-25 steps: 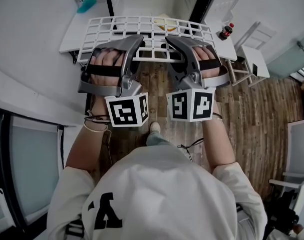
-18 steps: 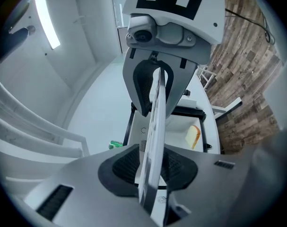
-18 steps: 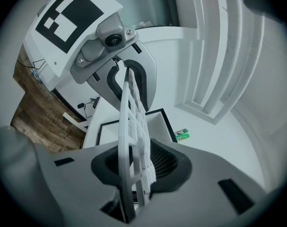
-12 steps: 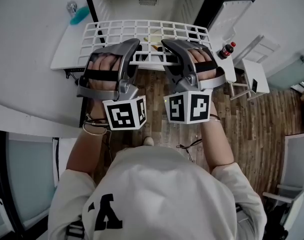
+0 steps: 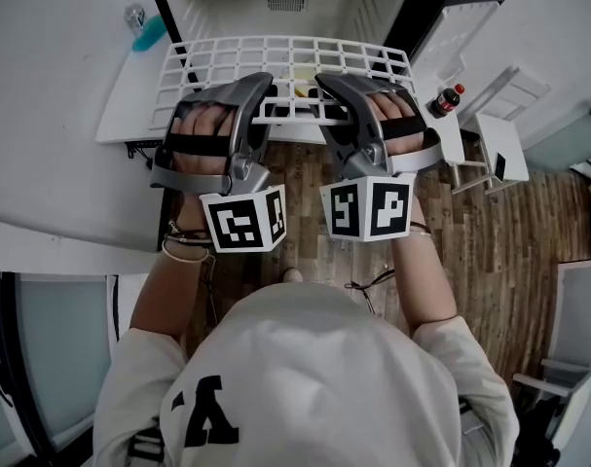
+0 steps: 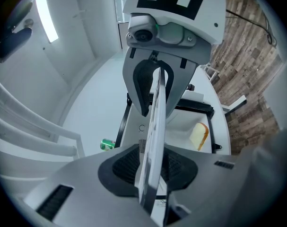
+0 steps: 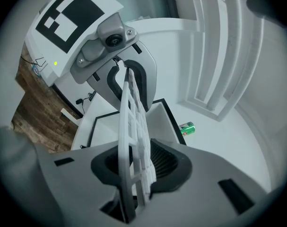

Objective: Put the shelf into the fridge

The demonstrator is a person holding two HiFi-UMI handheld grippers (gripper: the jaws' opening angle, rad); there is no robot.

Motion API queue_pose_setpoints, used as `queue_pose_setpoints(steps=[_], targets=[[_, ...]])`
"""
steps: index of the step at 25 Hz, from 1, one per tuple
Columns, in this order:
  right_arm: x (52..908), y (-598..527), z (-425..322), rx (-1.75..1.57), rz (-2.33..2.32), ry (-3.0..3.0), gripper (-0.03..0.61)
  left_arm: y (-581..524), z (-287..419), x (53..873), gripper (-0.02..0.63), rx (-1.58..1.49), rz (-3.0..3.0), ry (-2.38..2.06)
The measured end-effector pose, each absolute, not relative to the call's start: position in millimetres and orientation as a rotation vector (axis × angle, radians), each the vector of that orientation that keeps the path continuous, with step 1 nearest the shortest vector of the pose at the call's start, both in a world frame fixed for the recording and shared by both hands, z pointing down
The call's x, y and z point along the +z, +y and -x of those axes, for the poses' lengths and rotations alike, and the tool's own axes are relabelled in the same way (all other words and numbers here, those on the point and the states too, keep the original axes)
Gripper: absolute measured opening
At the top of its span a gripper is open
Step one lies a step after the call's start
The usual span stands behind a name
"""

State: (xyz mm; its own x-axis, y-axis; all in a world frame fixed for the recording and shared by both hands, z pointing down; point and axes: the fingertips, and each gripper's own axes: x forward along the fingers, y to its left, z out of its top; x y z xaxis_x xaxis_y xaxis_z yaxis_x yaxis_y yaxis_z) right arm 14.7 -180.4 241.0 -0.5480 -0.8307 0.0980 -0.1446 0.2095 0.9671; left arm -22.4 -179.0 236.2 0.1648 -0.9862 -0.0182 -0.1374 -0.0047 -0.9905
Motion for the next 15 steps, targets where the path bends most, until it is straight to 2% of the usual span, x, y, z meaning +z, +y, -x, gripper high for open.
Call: queue_pose_setpoints(steps=[15], targets=[[246, -189, -11, -1.398, -0.888, -1.865, 0.129, -186, 26, 243, 0.093, -1.023, 1.349, 1.208]])
